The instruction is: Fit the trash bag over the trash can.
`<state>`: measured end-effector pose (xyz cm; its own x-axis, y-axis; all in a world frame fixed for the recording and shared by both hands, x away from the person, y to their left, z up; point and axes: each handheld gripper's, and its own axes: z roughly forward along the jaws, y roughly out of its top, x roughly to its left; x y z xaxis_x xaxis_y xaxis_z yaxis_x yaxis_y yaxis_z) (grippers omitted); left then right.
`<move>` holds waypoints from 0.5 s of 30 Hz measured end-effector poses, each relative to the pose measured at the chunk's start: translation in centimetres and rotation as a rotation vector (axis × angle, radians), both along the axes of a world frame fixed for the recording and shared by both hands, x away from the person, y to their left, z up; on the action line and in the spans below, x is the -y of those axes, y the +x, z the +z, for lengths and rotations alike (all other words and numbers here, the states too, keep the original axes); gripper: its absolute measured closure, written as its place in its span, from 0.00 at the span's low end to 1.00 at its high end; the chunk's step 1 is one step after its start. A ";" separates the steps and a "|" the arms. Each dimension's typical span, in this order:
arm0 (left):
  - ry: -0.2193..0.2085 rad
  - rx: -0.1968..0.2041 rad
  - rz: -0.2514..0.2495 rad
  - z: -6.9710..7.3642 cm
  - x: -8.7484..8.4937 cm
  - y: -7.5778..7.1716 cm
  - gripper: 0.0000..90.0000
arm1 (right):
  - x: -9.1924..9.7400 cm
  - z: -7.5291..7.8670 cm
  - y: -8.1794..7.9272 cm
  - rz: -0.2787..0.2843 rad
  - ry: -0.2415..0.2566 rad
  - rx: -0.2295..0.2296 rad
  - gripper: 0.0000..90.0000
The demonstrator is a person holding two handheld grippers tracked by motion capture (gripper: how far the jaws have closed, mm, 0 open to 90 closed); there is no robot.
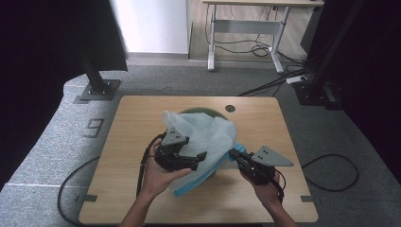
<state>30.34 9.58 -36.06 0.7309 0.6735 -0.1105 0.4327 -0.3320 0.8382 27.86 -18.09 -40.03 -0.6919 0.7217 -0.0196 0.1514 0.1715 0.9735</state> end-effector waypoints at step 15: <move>-0.021 -0.047 -0.057 -0.3 0.2 0.5 0.83 | 0.4 0.0 -0.2 0.014 0.012 -0.002 0.91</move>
